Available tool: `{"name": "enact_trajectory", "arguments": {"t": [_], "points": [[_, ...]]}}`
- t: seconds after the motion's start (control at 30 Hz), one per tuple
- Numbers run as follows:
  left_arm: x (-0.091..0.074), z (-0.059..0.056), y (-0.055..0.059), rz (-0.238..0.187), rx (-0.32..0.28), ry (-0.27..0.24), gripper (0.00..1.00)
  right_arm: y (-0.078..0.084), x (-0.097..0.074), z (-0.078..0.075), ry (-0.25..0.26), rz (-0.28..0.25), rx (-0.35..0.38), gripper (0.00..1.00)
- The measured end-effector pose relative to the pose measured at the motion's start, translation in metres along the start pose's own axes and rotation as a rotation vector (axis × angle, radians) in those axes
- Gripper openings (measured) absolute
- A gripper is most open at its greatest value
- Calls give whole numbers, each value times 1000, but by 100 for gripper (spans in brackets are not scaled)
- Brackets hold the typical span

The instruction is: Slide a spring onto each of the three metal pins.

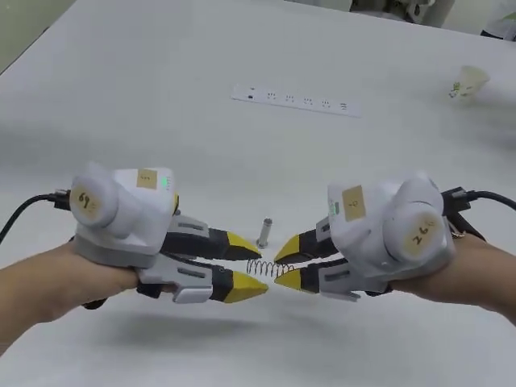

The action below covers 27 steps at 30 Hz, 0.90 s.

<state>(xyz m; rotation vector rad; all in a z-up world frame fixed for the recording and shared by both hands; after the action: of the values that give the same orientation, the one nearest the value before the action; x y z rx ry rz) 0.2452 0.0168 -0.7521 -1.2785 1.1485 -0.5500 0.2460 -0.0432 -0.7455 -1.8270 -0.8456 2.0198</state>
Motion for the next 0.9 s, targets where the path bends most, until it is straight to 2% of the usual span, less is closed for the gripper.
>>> {"name": "enact_trajectory", "arguments": {"t": [0.2, 0.3, 0.9], "points": [[2, -2, 1, -1, 6, 8, 8, -1, -2, 1, -1, 0, -12, 8], [2, -1, 1, -8, 7, -3, 3, -1, -2, 3, -7, 4, -17, 8], [-2, -6, 1, -9, 22, 18, 2, -2, 0, 7, -9, -28, -12, 8]]}}
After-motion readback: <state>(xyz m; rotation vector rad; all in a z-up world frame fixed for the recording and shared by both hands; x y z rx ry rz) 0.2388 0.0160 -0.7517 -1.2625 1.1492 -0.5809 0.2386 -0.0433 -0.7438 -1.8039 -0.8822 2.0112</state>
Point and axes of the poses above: the centre of the closed fingertips' face, and the gripper's own axes: x roughly forward along the fingers, z roughly to its left, y roughly out of its underside, the point moved 4 cm from there along -x, roughly backward along the fingers, and after that the axes turned 14 degrees about -y, right-handed, at the moved point
